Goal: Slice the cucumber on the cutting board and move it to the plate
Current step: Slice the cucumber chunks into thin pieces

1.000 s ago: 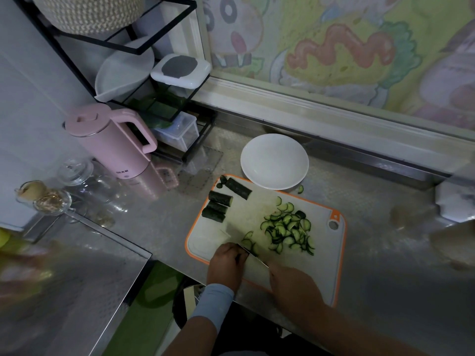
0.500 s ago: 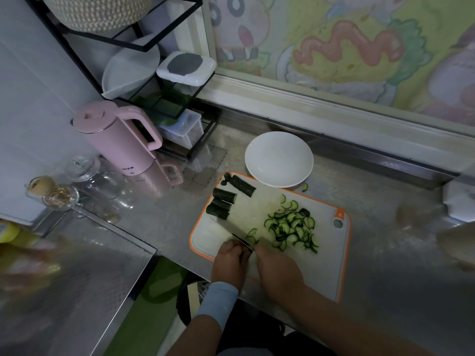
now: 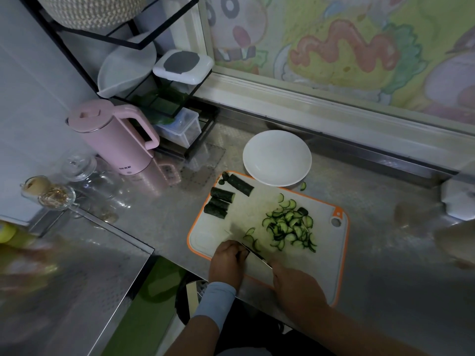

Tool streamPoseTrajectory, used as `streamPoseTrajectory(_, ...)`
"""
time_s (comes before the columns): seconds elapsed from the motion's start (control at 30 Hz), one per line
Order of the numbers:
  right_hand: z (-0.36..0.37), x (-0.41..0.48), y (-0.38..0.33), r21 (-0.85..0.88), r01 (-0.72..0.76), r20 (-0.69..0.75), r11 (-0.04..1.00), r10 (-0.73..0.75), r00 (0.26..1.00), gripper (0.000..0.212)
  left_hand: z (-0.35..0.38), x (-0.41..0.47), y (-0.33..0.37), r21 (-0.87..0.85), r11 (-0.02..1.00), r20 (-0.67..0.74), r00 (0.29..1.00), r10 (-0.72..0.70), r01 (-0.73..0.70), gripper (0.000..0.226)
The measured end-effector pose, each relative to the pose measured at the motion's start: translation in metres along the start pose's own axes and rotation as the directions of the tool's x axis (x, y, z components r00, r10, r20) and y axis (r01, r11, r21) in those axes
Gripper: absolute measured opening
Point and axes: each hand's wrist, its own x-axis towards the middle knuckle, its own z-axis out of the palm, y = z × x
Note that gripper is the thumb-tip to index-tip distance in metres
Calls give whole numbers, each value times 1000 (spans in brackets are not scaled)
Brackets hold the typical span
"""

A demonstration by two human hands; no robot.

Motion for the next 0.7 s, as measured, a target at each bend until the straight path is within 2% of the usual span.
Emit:
streamPoseTrajectory(0.13,-1,21,-12,26,-84,237,996,75,969,30,1,1,-1,-29,1000,3,1000,-6,6,9)
streamPoseTrajectory(0.23,-4,42,-27,25,-73,204,997,67,977,37,3,0,-2,-51,998,-8,1000,-25,24,7)
streamPoseTrajectory(0.27,-3,45,-31,-15,-79,188,997,81,979,34,2,0,-2,-47,998,-12,999,-33,32,7)
streamPoseTrajectory(0.33,-3,48,-34,20,-84,232,996,78,970,26,0,0,-1,-38,999,-7,999,-34,34,9)
streamPoseTrajectory(0.47,-8,34,-23,36,-92,188,995,84,979,29,-1,1,-1,-18,1000,1,1000,3,-3,12)
streamPoseTrajectory(0.57,-15,16,-13,51,-70,238,996,56,970,16,0,1,-2,-12,1000,5,1000,0,0,13)
streamPoseTrajectory(0.67,-12,10,-3,4,-78,218,997,75,973,29,1,2,-4,-6,1000,11,1000,-4,4,11)
streamPoseTrajectory(0.7,-12,9,-3,24,-96,237,995,87,968,26,1,2,-4,-7,1000,9,1000,-6,6,10)
